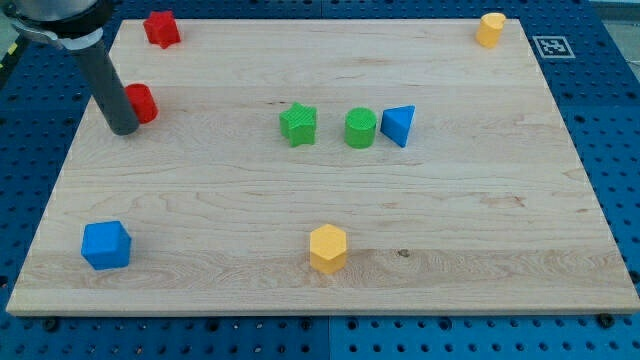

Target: Push the red circle to the left

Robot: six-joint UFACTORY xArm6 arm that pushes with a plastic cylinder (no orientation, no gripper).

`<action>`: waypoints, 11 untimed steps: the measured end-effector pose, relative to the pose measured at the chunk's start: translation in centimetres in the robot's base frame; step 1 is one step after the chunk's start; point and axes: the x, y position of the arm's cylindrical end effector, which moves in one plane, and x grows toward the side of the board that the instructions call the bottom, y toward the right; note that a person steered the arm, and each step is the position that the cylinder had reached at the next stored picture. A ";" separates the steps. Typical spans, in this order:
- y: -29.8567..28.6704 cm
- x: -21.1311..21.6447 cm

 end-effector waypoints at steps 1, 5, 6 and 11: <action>-0.2 -1.1; -4.3 -5.2; -3.6 -5.2; 10.0 -5.6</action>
